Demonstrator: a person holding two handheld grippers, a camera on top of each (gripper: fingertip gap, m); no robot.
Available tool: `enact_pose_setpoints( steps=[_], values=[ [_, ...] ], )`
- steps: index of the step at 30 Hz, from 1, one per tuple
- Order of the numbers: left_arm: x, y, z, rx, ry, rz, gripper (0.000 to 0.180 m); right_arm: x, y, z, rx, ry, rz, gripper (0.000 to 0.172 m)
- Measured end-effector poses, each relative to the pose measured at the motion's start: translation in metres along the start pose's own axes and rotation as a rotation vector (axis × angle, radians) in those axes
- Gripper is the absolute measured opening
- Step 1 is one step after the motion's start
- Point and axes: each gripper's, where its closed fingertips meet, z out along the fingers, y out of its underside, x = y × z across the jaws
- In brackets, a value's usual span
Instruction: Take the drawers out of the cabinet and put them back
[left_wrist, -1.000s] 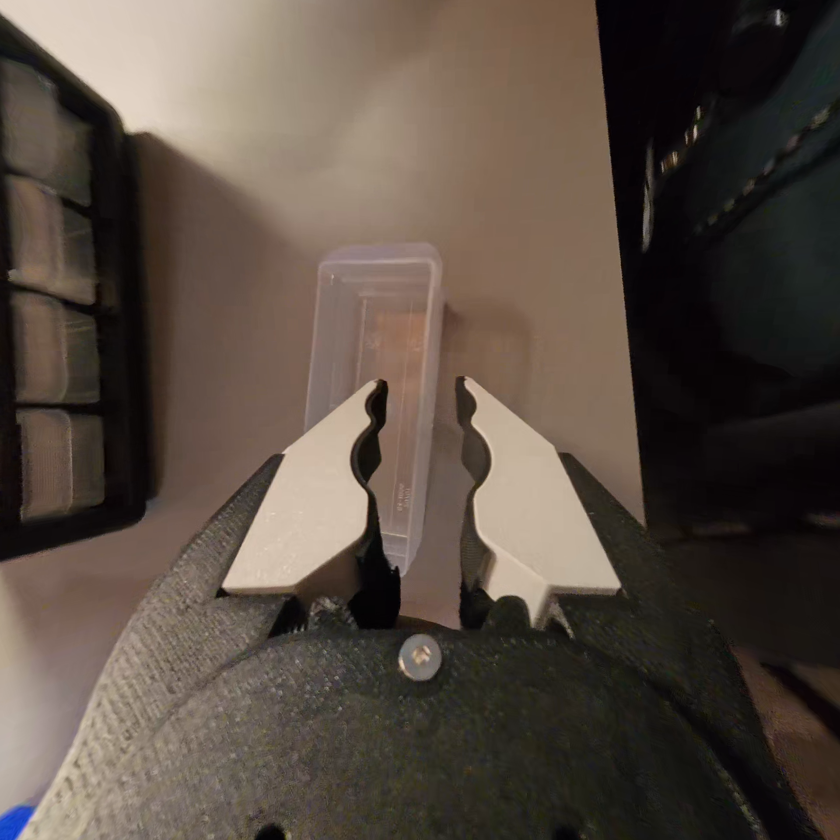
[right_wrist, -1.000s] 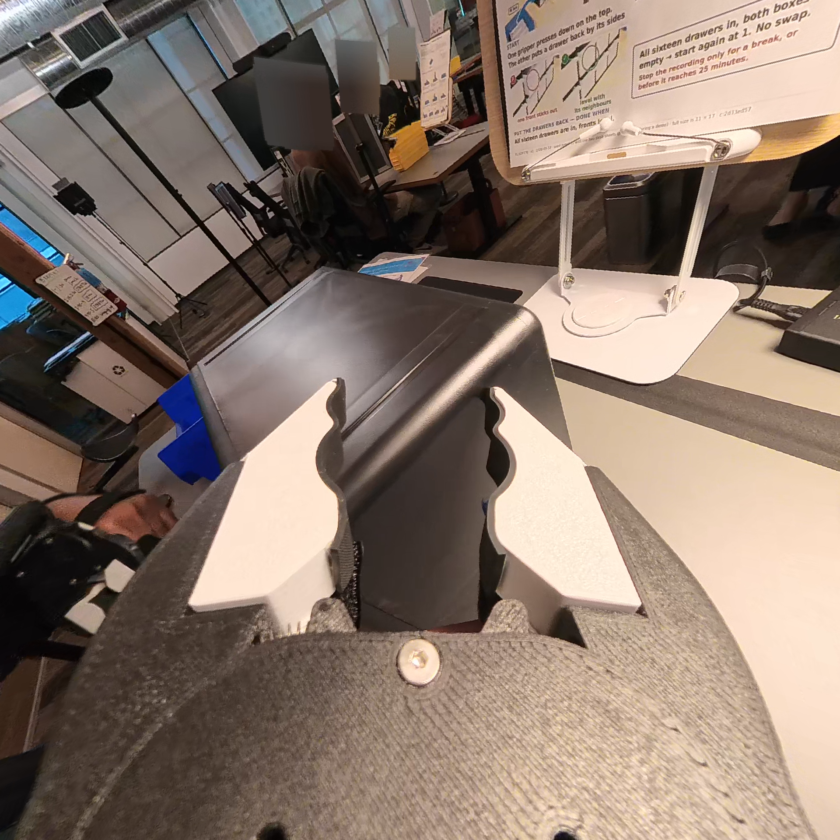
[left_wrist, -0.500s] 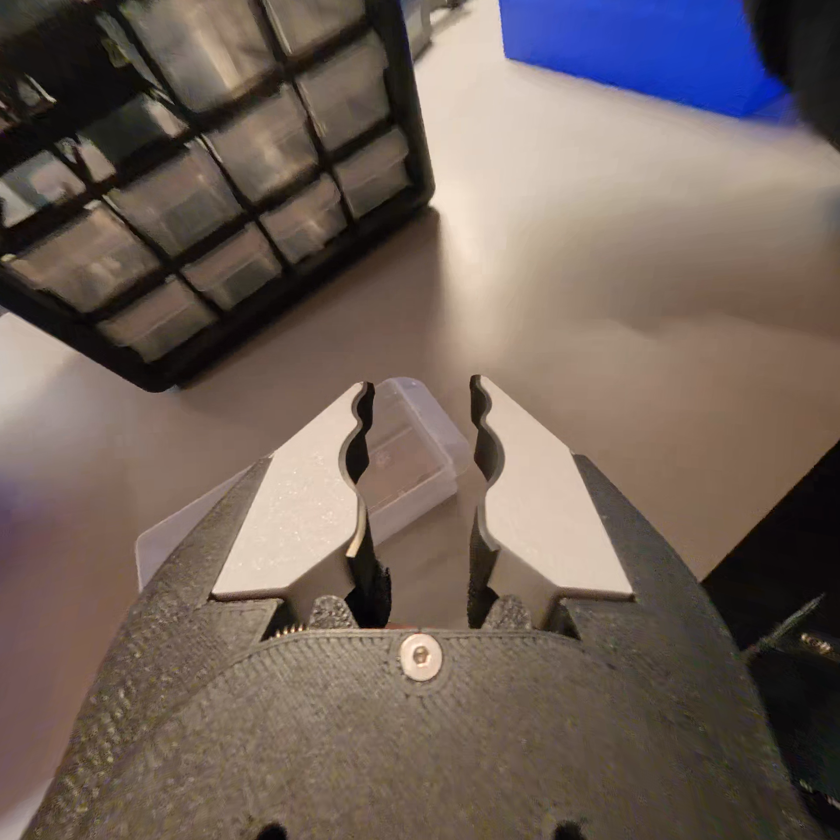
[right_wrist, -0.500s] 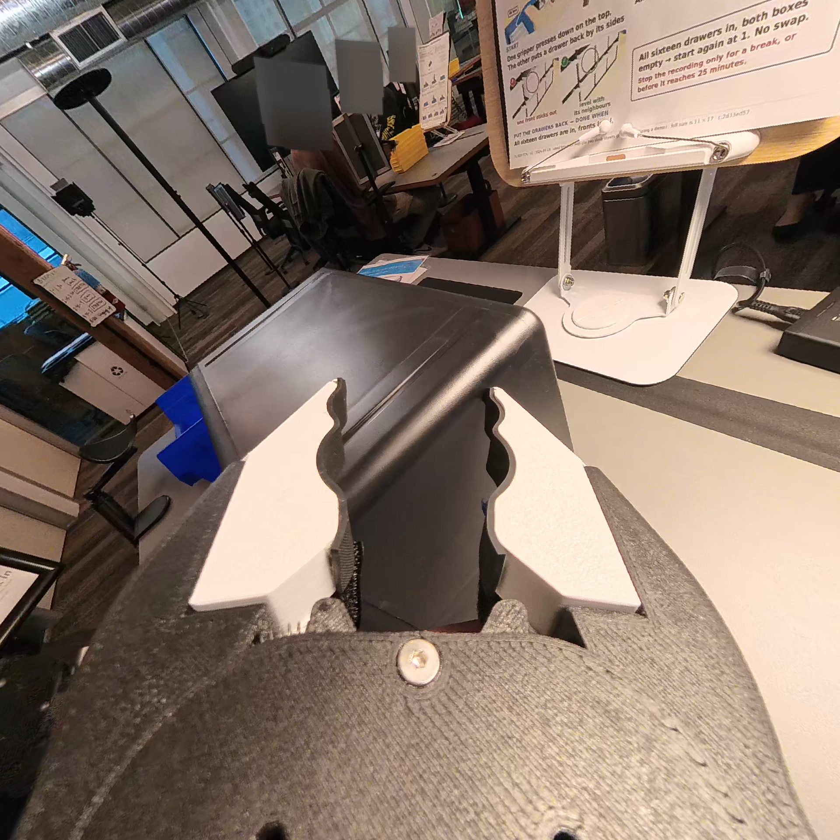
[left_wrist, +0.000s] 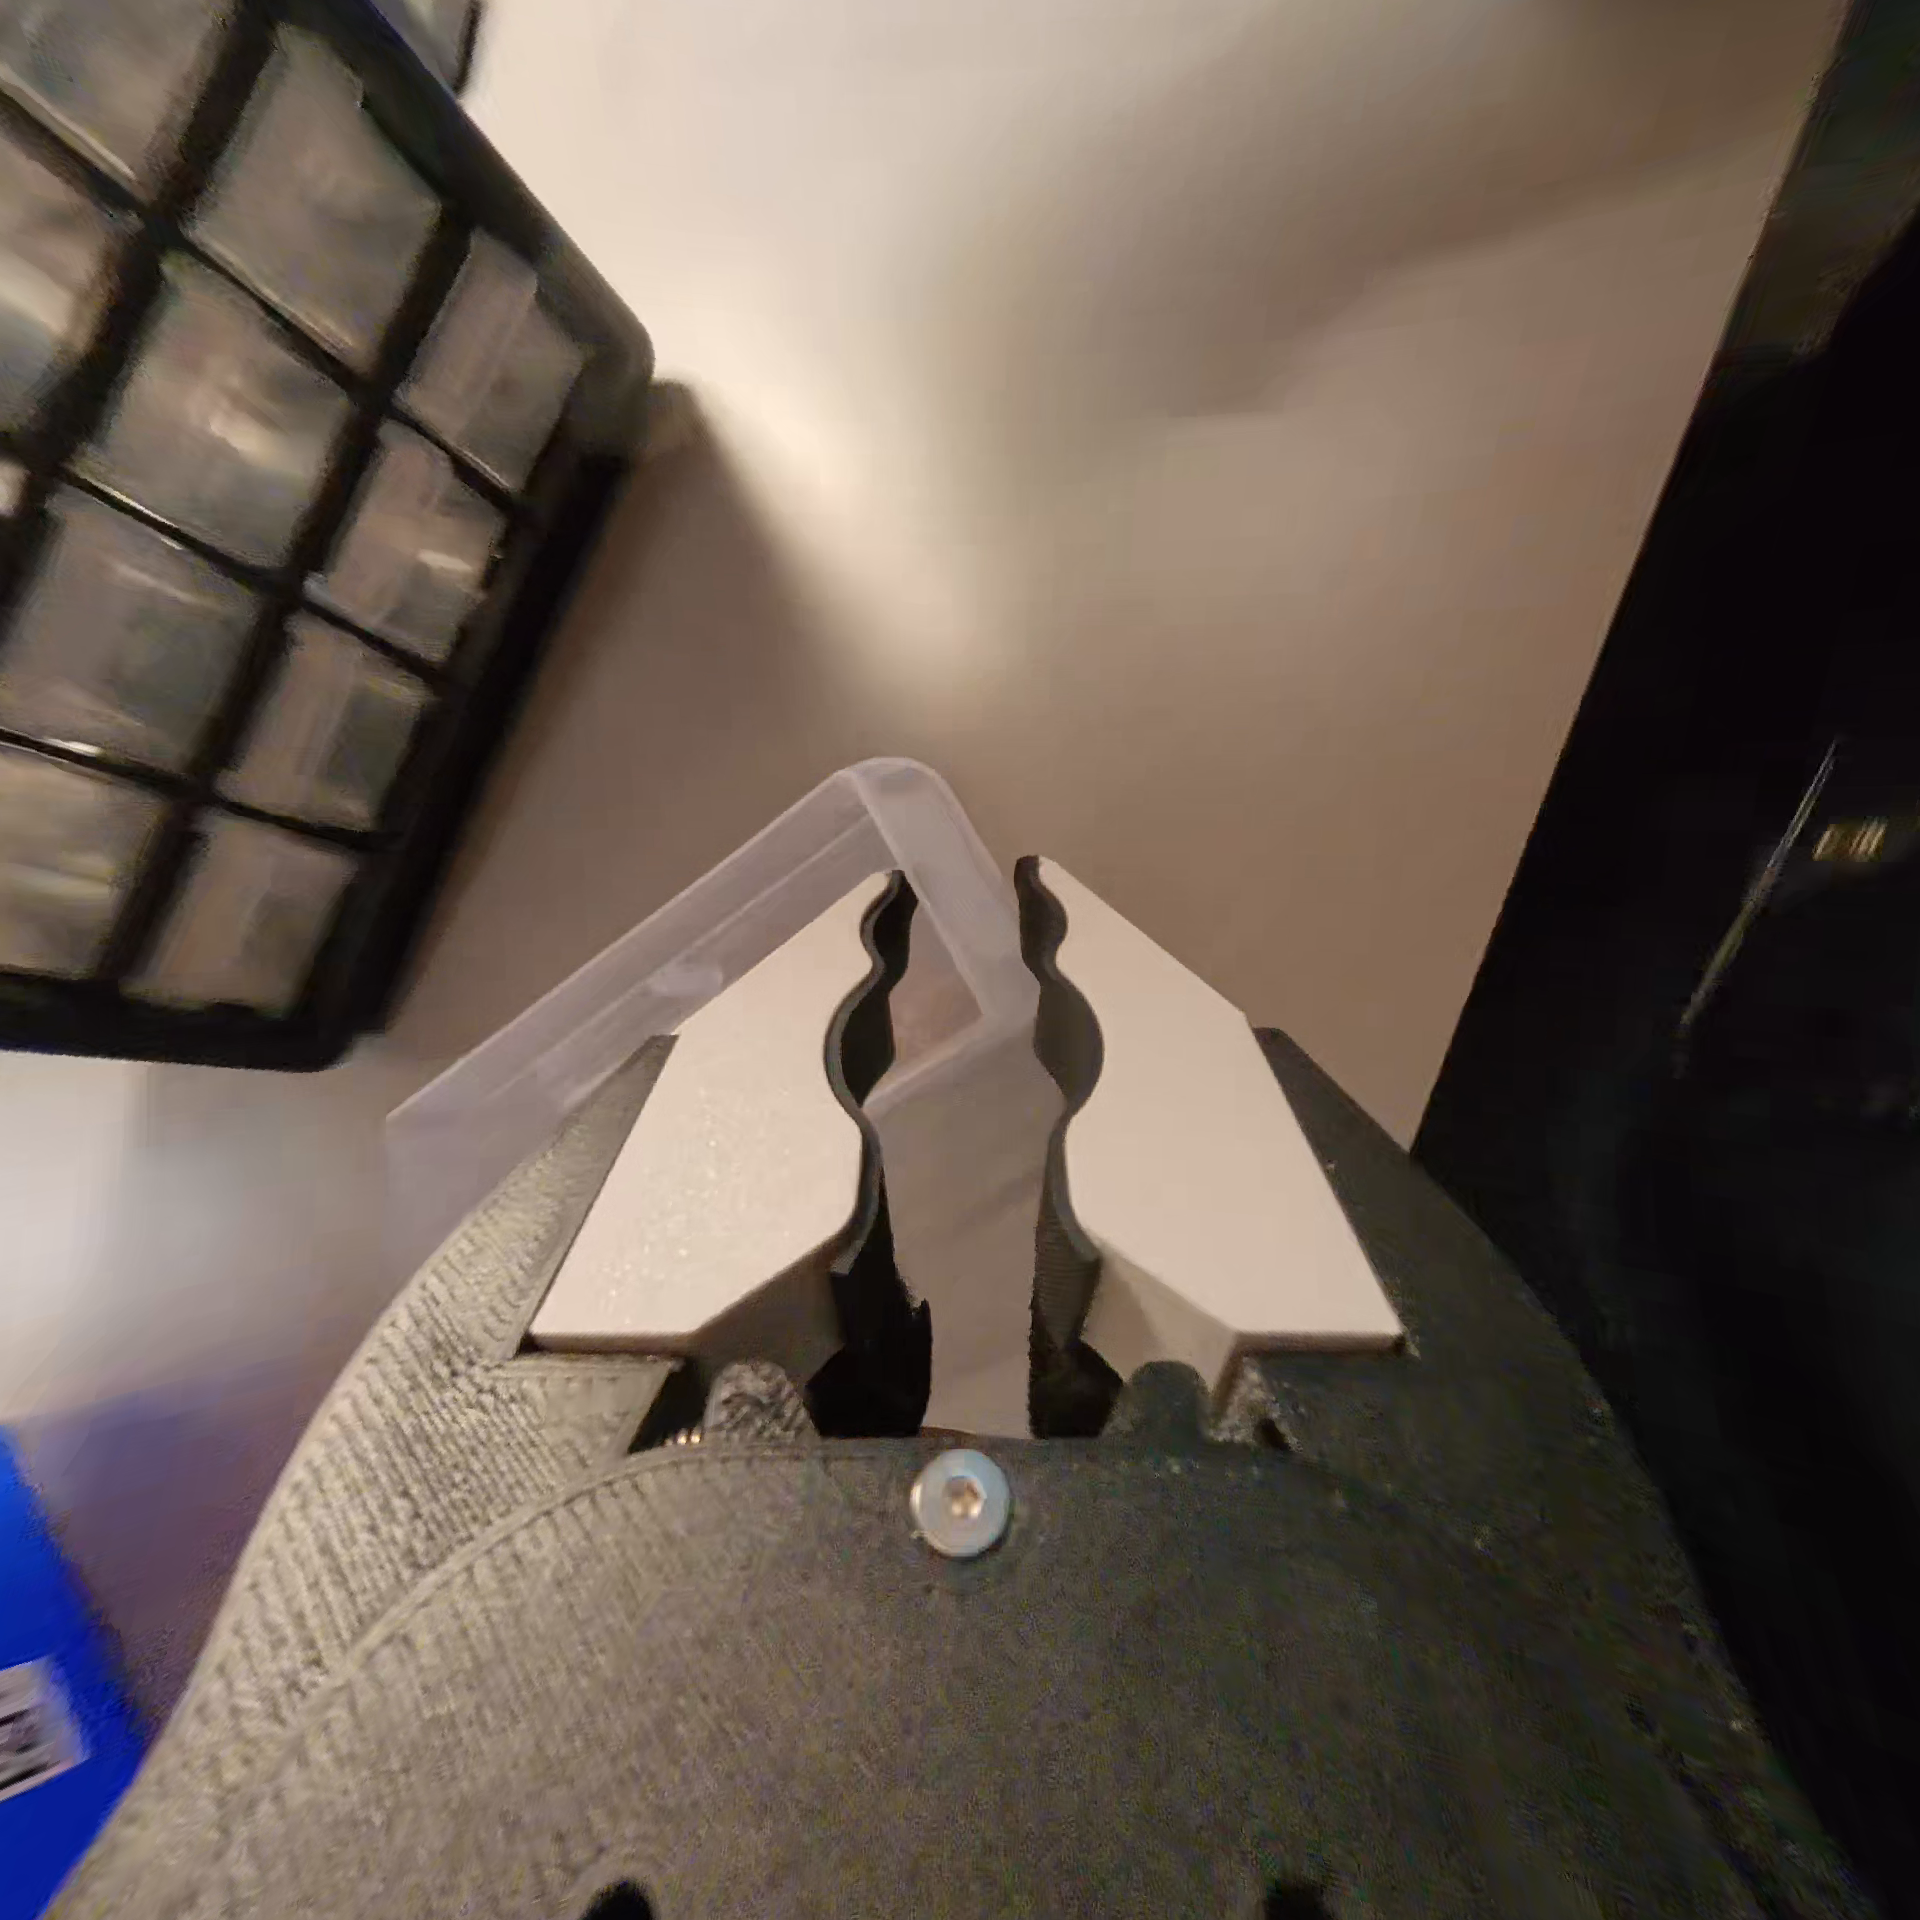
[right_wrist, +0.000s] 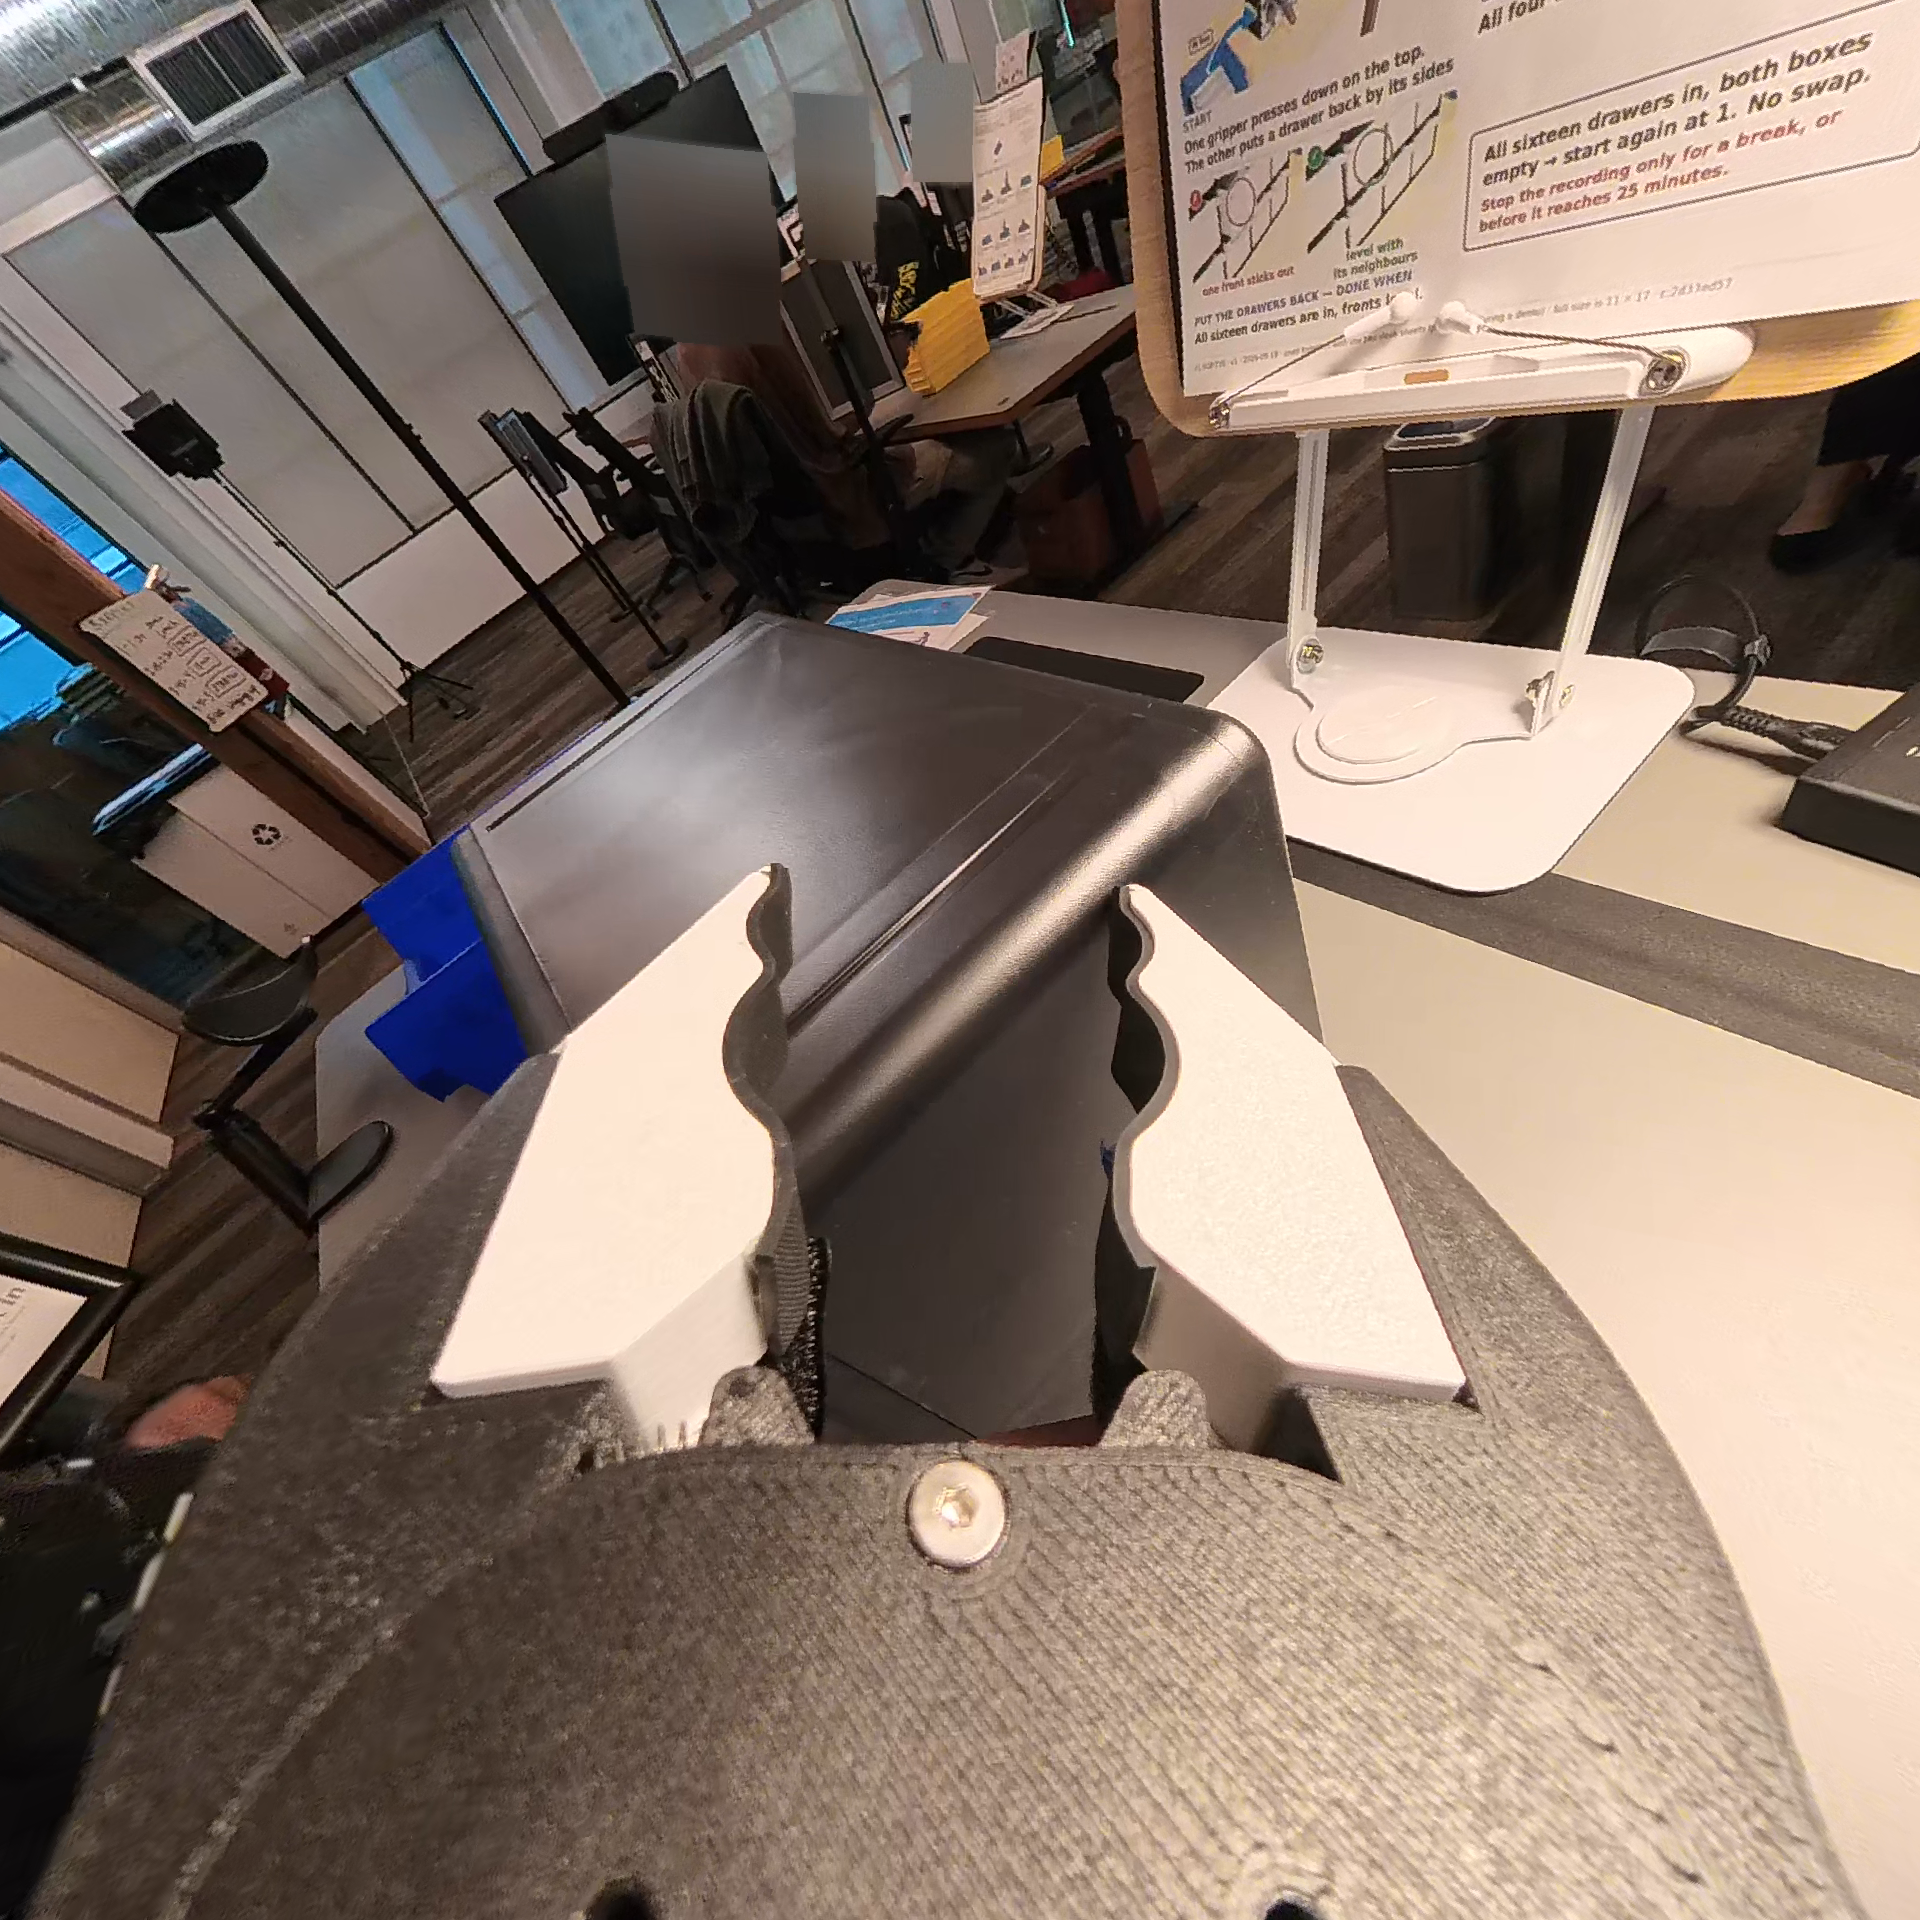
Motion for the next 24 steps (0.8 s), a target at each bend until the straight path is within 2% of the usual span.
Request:
enact_pose_setpoints(
  steps=[2, 6, 9, 14, 19, 24],
  values=[
    [-0.014, 0.010, -0.016, -0.015, -0.037, 0.098, 0.020, 0.000, 0.000, 0.000, 0.001, -0.002, 0.002, 0.063],
    [-0.038, 0.011, -0.042, 0.023, -0.090, 0.021, 0.038, -0.001, 0.000, 0.000, 0.001, -0.002, 0.000, 0.063],
    [-0.032, 0.008, -0.041, 0.044, -0.092, 0.015, 0.043, -0.001, -0.001, 0.000, 0.001, 0.001, -0.003, 0.063],
    [-0.046, 0.037, -0.031, -0.109, -0.192, 0.148, 0.049, -0.001, 0.000, 0.000, 0.004, -0.001, 0.000, 0.063],
    [-0.050, 0.057, -0.031, -0.182, -0.142, 0.213, 0.045, 0.000, 0.000, 0.000, 0.002, -0.001, -0.003, 0.063],
    [-0.058, 0.069, -0.014, -0.212, -0.201, 0.249, 0.023, 0.000, 0.000, -0.001, -0.001, 0.001, -0.006, 0.063]
  ],
)
